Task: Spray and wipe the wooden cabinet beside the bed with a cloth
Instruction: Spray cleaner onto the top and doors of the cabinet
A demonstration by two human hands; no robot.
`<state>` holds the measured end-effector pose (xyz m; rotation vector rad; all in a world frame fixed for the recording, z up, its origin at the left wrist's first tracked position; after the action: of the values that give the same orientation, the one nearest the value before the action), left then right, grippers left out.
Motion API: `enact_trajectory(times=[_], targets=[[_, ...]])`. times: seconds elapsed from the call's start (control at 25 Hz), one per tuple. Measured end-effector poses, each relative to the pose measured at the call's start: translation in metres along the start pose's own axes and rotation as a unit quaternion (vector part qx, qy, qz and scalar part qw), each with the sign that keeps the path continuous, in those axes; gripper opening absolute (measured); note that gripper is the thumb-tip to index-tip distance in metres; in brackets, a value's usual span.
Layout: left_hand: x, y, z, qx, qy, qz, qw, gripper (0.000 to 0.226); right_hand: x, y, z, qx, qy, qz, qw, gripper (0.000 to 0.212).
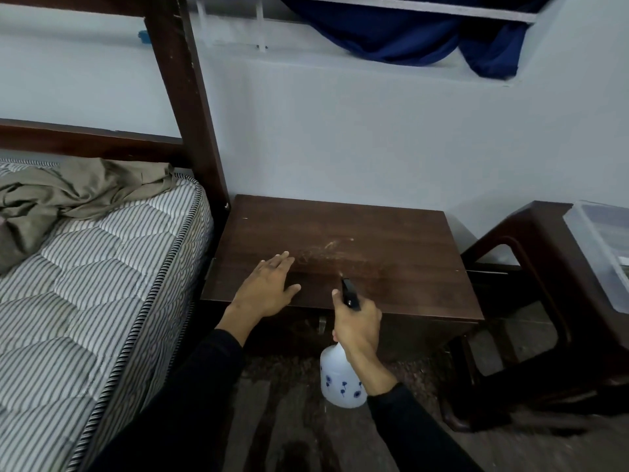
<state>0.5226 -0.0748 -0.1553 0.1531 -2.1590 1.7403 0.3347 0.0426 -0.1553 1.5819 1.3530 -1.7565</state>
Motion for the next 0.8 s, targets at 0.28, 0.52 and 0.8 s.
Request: enact_trajectory(times=[0.28,0.52,0.8], targets=[[0.005,0.007,-0.008,-0.011,0.005,0.018,1.0,0.074,0.02,0.012,-0.019,-0.096,0.063,0.016,0.993,0.027],[-0.016,0.01,-0.024,-0.023,-0.01,0.019,0.999,0.076,0.029,0.03,-0.037,-0.132,0.07,0.0,0.989,0.03],[-0.024,0.002,-0.033,-0.022,-0.001,0.008,1.0,0.075,0.047,-0.004,-0.039,-0.02,0.056,-0.002,0.998,0.032]])
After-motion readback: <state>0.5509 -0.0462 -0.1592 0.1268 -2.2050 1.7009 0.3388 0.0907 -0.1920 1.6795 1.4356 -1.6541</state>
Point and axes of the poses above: each hand's wrist, its own z-axis towards the middle knuckle, its own y-axis out of the palm, x = y × z, the point moved 9 cm from there along z, towards the middle knuckle, and after that the axes turned 10 degrees about -y, right-handed, at the moved point
